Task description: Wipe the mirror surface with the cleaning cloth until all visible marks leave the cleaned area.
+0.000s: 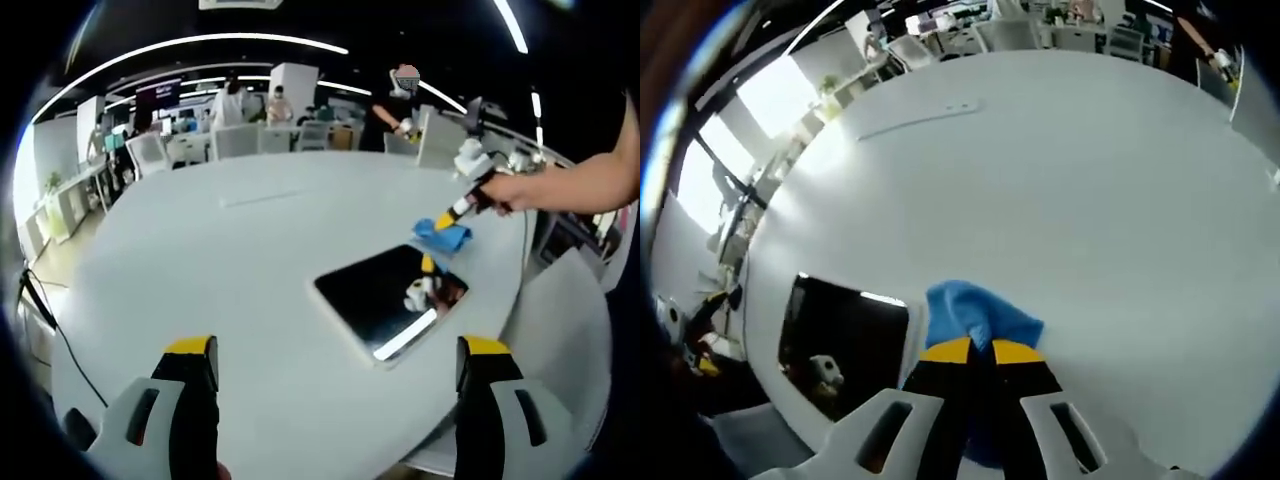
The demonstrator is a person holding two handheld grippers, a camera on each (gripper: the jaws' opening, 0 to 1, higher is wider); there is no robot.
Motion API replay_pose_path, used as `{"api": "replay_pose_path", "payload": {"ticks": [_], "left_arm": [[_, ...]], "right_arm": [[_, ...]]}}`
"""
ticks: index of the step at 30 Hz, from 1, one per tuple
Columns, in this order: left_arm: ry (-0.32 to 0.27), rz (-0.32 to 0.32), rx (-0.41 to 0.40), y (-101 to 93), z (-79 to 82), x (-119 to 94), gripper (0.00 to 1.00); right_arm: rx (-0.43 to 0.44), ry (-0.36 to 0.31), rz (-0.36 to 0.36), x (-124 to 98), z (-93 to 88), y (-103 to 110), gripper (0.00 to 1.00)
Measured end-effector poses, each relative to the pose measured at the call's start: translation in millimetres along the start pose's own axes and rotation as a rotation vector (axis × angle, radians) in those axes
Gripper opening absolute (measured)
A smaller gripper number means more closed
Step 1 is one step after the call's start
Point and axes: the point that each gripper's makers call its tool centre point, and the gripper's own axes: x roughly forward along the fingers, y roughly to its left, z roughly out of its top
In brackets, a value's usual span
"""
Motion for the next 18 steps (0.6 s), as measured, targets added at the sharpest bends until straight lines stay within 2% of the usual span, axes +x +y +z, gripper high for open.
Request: {"api": "replay_pose_path", "payload": {"ticks": [4, 5, 6, 7, 8, 11, 13, 16, 18], "left_arm": [[-0.001, 0.004, 0.002, -5.6, 0.8, 1, 0.99], [-0.002, 0.008, 0.000, -7.2, 0.9, 1, 0.99], [-0.002, 0.011, -0.004, -8.2, 0.8, 1, 0.99], [-0.003, 0.012, -0.008, -9.6, 0.9, 1, 0.99], [-0.001, 0.016, -0.008, -11.4, 0.5, 1, 0.99], [0.001, 0.033, -0.007, -14.0, 1.5, 1, 0.99], [0.002, 0.048, -0.004, -15.6, 3.4, 0, 0.99], [-0.017, 0.066, 0.001, -20.0, 11.0, -3, 1.00], [-0.020, 0.083, 0.001, -20.0, 11.7, -3, 1.00]], "right_arm": [[-0.047, 0.013, -0.033, 10, -13.1, -12, 0.03], [-0.059, -0.001, -0.029, 12, -18.1, -13, 0.02], [-0.087, -0.071, -0.009, 12, -9.6, -11, 0.02], [-0.083, -0.056, -0.016, 9, -13.8, -11, 0.02], [-0.104, -0.063, -0.017, 7, -14.2, -9, 0.02], [-0.094, -0.058, 0.005, 5, -12.0, -8, 0.05], [-0.098, -0.064, 0.022, -1, -8.4, -7, 0.12], [-0.198, -0.153, 0.089, -17, 9.1, 4, 0.25], [-0.240, -0.176, 0.098, -26, 11.3, 5, 0.38]]}}
